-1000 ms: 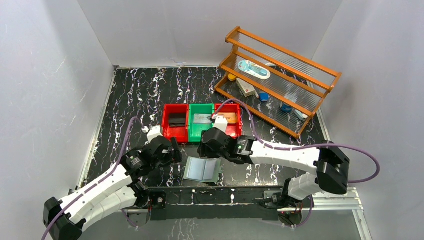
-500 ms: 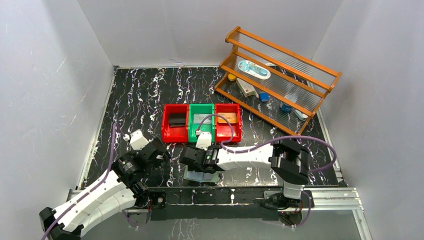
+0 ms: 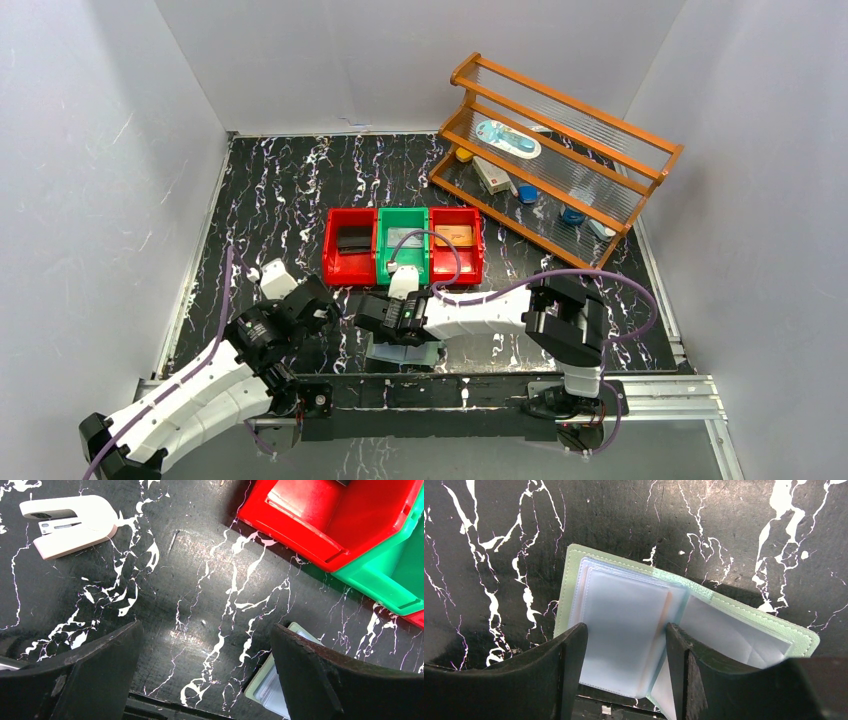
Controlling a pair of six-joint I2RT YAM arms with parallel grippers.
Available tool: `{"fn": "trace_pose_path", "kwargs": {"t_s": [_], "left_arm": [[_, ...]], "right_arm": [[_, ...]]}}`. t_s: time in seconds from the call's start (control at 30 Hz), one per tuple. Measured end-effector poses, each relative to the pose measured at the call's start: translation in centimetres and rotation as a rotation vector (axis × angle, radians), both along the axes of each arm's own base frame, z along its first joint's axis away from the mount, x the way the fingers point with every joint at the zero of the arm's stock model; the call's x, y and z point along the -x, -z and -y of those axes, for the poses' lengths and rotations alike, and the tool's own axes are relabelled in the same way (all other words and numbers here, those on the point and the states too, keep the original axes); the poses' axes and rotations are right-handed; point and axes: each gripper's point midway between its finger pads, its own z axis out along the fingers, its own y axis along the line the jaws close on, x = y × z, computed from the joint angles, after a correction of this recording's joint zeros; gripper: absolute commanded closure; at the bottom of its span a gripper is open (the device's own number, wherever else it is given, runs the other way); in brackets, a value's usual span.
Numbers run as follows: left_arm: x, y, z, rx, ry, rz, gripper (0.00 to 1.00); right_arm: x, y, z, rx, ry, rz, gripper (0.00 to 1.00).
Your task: Take the credit cards out of the card holder
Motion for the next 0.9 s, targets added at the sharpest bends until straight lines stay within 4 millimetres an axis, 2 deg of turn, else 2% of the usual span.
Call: {"fn": "trace_pose_path", "kwargs": {"t_s": [0.1, 0.27, 0.37, 0.57, 0.73, 0.9], "left_arm": [[0.0, 0.0, 0.1, -0.001, 0.009, -0.003, 0.02], [-0.2, 0.0, 0.9, 0.007, 0.055, -0.006, 0.02], [-0.3, -0.1, 1.8, 0.019, 0.107, -0.01, 0.02], [-0.6, -0.2, 4.3, 0.062, 0.232, -0.021, 0.04], [-0.3, 0.1, 7.6, 0.138, 0.397, -0.038, 0.15], [1.1, 1.6, 11.1, 0.239, 0.575, -0.093, 0.22]], "right_arm": [[0.0, 0.0, 0.0, -0.001, 0.003, -0.001, 0.36], [-0.3, 0.1, 0.1, 0.001, 0.016, 0.004, 0.53], [-0.5, 0.3, 0.3, -0.003, 0.025, 0.01, 0.59], [-0.7, 0.6, 1.1, -0.1, 0.017, 0.0, 0.61], [-0.8, 0.7, 1.5, -0.287, -0.021, -0.051, 0.61], [-0.9, 0.6, 1.9, -0.489, -0.021, -0.107, 0.62]]}}
